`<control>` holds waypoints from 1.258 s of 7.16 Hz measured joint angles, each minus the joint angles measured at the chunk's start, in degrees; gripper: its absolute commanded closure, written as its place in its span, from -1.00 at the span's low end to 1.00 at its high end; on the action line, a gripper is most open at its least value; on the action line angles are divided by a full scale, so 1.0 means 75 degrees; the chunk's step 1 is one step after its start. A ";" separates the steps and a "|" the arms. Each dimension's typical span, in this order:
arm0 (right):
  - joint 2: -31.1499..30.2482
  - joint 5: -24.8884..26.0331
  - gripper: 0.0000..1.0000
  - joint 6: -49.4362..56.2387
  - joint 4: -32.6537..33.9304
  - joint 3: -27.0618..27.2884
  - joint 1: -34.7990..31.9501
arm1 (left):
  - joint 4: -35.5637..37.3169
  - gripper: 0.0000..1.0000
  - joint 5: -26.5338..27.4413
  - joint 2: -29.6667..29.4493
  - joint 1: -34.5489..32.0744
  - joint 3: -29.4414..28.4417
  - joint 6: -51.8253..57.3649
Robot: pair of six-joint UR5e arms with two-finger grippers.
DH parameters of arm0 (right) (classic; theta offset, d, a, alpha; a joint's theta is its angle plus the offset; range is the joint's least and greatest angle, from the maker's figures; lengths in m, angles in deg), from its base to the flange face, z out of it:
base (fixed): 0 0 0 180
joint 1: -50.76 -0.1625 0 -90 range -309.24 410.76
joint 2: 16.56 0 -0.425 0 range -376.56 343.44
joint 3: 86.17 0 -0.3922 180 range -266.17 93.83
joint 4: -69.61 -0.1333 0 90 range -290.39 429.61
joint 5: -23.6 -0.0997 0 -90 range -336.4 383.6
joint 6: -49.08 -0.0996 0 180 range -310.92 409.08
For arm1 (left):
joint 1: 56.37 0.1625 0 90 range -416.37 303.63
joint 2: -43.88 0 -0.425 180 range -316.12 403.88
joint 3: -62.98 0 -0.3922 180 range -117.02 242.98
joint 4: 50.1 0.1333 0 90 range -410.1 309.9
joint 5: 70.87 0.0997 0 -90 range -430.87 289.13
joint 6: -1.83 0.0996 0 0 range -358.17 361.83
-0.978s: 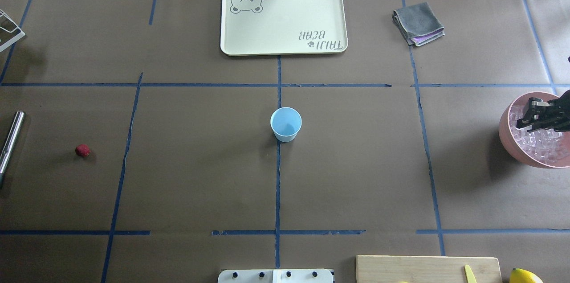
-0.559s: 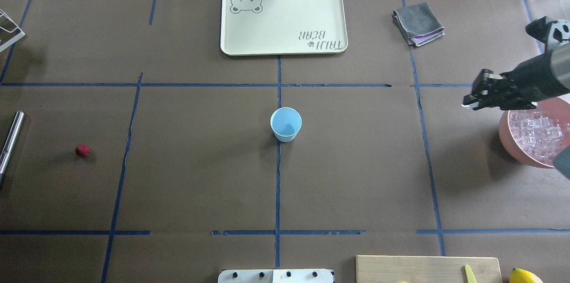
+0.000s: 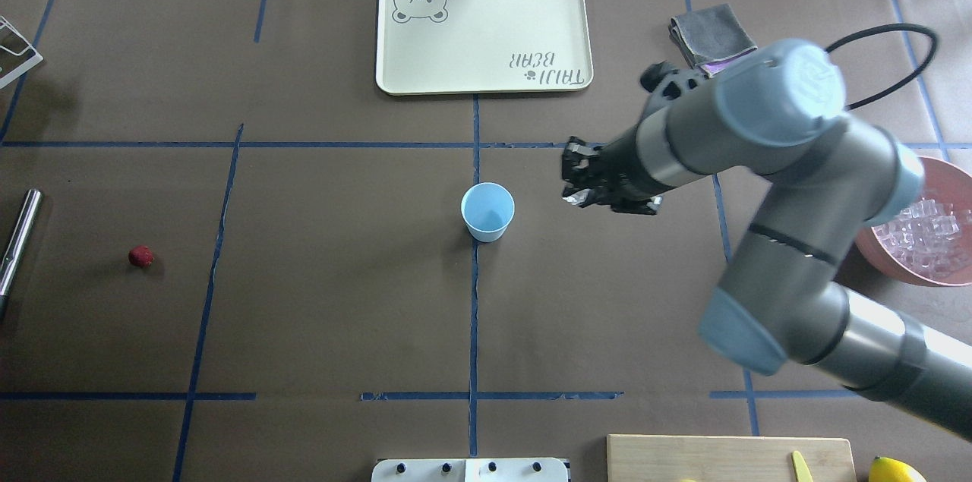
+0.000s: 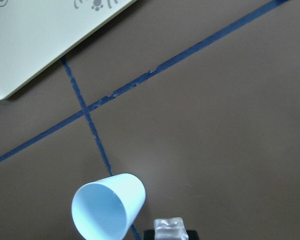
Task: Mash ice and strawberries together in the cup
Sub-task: 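Carry the ice cube with the right gripper over the blue cup, then release the ice cube into the cup and return right gripper to bowl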
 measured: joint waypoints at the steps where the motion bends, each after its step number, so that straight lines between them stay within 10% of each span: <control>1: 0.0608 0.0544 1.00 -0.0212 0.0231 -0.0472 0.0385 | 0.0000 -1.00 0.0000 0.0004 0.0000 -0.0002 0.0006; 3: 0.1109 0.0937 0.94 -0.0300 0.0344 -0.1025 0.0654 | 0.0000 -1.00 0.0000 0.0012 0.0000 -0.0003 0.0008; 5: 0.1344 0.0986 -0.94 -0.0320 0.0357 -0.1318 0.0727 | 0.0000 -1.00 0.0000 0.0019 0.0000 -0.0002 0.0006; 9: 0.1391 0.0919 -1.00 -0.0340 0.0390 -0.1430 0.0704 | 0.0000 -1.00 0.0000 0.0021 0.0000 -0.0003 0.0008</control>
